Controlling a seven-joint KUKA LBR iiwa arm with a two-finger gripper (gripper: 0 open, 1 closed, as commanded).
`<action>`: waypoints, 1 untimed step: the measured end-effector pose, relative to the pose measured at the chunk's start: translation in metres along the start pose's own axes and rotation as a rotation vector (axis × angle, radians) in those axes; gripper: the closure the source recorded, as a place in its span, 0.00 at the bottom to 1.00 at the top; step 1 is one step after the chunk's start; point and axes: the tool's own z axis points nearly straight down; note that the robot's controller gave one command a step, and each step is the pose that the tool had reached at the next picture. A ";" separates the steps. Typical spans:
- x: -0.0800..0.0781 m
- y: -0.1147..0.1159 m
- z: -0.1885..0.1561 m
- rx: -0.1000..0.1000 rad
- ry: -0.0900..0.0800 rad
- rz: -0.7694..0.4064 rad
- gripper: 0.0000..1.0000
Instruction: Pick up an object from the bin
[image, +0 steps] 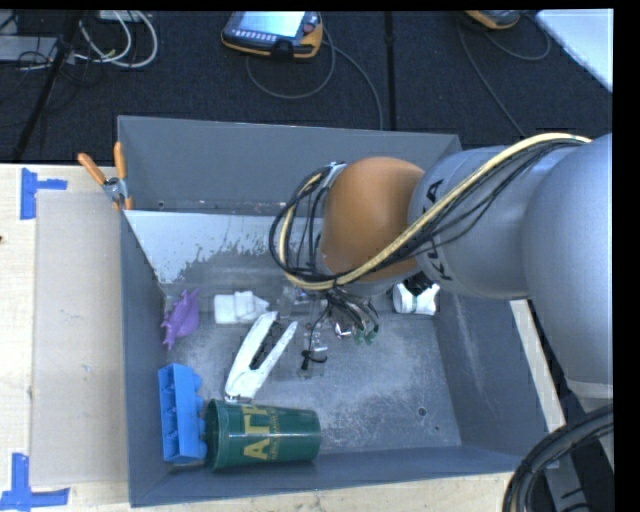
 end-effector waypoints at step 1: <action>-0.006 0.016 0.026 0.001 0.011 -0.020 0.00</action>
Offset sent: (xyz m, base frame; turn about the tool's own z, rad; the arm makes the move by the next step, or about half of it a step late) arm 0.0131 0.0470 -0.0476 -0.3326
